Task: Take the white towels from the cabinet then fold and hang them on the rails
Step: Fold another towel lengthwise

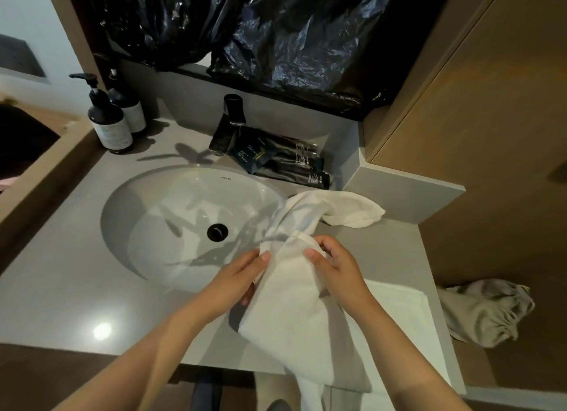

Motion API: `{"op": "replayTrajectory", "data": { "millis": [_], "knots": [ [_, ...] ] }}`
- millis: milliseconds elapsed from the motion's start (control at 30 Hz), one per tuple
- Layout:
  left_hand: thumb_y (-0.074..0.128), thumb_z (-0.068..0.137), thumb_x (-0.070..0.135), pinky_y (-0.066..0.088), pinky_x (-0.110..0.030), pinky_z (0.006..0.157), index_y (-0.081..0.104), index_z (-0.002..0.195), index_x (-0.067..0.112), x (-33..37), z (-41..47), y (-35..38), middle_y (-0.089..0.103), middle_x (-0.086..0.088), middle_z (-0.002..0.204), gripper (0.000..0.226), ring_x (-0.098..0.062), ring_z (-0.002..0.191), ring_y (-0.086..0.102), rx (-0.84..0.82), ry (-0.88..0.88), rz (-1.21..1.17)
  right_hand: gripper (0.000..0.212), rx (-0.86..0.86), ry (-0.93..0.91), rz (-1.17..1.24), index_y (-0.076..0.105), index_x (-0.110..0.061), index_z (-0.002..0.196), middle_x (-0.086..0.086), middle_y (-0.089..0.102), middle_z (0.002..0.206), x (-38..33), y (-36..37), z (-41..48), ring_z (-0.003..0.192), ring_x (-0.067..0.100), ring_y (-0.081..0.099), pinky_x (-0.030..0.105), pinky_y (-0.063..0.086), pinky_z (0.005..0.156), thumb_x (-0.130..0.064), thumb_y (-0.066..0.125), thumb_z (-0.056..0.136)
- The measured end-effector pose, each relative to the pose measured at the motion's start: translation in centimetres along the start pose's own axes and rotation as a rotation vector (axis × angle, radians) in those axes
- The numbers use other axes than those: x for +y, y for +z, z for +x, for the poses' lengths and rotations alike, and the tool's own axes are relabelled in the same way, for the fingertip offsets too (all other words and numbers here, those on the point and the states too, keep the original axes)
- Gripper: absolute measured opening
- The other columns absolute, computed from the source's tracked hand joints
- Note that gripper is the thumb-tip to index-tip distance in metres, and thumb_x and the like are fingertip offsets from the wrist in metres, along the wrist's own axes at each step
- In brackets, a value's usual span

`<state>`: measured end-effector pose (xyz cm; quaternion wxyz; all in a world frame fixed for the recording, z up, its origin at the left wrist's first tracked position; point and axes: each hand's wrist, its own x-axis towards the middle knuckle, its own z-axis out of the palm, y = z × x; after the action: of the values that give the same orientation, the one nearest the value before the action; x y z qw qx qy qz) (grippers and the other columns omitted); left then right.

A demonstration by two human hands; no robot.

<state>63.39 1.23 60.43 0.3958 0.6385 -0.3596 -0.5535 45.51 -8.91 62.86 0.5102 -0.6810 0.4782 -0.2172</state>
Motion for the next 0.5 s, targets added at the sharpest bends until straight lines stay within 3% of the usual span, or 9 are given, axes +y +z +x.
{"op": "replayTrajectory", "data": {
  "millis": [33,133,200,300,367,433,500],
  "knots": [
    [0.04,0.092,0.06,0.047,-0.019,0.073,0.051,0.101,0.049,-0.4,-0.2,0.0,0.062,0.011,0.091,0.018,-0.007,0.081,0.059,0.004,-0.028,-0.014,0.008,-0.001,0.0,-0.005,0.064,-0.021,0.101,-0.009,0.069,0.092,-0.2,0.0,0.0,0.082,0.004,0.065,0.018,0.049,0.071,-0.02,0.058,0.097],
    [0.041,0.077,0.082,0.049,-0.03,0.093,0.062,0.109,0.032,-2.6,-1.3,-0.2,0.068,0.005,0.107,0.063,-0.014,0.103,0.063,-0.067,-0.073,-0.055,0.011,-0.057,0.001,-0.022,0.066,-0.021,0.103,-0.009,0.07,0.091,-1.2,-0.6,-0.4,0.08,0.001,0.064,0.014,0.048,0.071,-0.023,0.055,0.098],
    [0.046,0.068,0.082,0.051,-0.036,0.091,0.064,0.111,0.017,-3.5,-2.3,-0.4,0.069,-0.006,0.105,0.08,-0.024,0.099,0.065,-0.095,-0.064,-0.054,0.014,-0.131,0.004,-0.007,0.066,-0.018,0.103,-0.011,0.071,0.087,-1.9,-1.5,-0.8,0.078,0.001,0.065,0.013,0.048,0.068,-0.023,0.054,0.099],
    [0.053,0.066,0.08,0.052,-0.033,0.073,0.063,0.106,0.002,-4.0,-3.0,-0.4,0.066,-0.018,0.101,0.089,-0.031,0.092,0.065,-0.084,-0.014,-0.027,0.018,-0.222,0.014,-0.016,0.066,-0.012,0.102,-0.01,0.07,0.082,-2.7,-2.3,-0.6,0.074,0.001,0.064,0.012,0.047,0.066,-0.023,0.052,0.099],
    [0.057,0.071,0.076,0.052,-0.035,0.073,0.067,0.104,0.007,-3.8,-3.4,-0.3,0.07,-0.013,0.099,0.077,-0.027,0.089,0.067,-0.103,0.006,-0.032,0.018,-0.245,0.01,-0.089,0.064,-0.011,0.099,-0.011,0.066,0.08,-2.9,-1.7,0.0,0.07,-0.002,0.06,0.011,0.045,0.065,-0.023,0.052,0.1],
    [0.059,0.088,0.052,0.053,-0.032,0.087,0.068,0.113,0.02,-3.6,-4.3,0.2,0.071,0.003,0.109,0.042,-0.014,0.101,0.067,-0.13,0.018,-0.047,0.015,-0.252,-0.028,-0.248,0.061,-0.016,0.098,-0.011,0.064,0.083,-2.2,-0.5,0.8,0.073,-0.001,0.058,0.016,0.044,0.067,-0.027,0.051,0.1],
    [0.058,0.094,0.029,0.049,-0.024,0.096,0.057,0.125,0.026,-3.8,-5.4,0.9,0.065,0.013,0.12,0.031,-0.002,0.11,0.06,-0.13,0.022,-0.024,0.015,-0.251,-0.087,-0.473,0.053,-0.019,0.099,-0.005,0.063,0.089,-1.0,0.8,1.6,0.083,0.01,0.058,0.028,0.044,0.072,-0.033,0.049,0.101]
  ]
}}
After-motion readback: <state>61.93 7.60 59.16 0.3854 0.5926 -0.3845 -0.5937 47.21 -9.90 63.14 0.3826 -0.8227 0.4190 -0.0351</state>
